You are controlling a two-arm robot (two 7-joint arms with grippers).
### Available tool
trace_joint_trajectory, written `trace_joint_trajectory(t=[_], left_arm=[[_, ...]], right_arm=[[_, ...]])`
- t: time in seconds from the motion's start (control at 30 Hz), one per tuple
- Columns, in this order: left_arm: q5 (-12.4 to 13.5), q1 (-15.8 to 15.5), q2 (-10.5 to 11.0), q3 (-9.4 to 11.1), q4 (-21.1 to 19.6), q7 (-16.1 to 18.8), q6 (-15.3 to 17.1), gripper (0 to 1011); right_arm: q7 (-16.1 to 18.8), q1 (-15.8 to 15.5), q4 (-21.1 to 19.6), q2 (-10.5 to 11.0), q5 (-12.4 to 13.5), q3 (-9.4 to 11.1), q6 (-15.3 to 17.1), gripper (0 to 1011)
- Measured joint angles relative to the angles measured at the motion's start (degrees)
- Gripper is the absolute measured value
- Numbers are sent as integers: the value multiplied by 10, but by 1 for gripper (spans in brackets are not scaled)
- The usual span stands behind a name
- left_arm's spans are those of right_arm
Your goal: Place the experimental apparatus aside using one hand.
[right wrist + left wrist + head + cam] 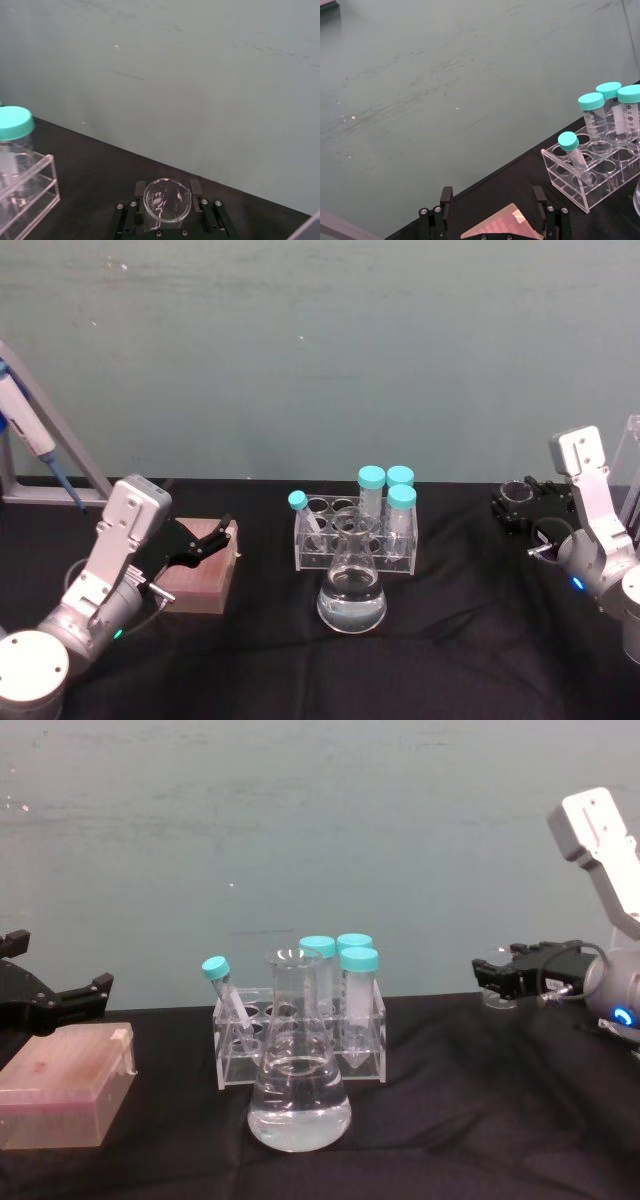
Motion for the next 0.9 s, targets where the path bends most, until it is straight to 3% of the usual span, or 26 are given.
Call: trace_joint_trajectory(t=[0.53,0.9], left_arm=[[0,0,0,0,0,0,0,1000],[0,0,0,0,0,0,0,1000]], right_arm=[[-49,11,29,-15,-34,25,5,530],[-63,11,36,-19,-48,40,11,530]])
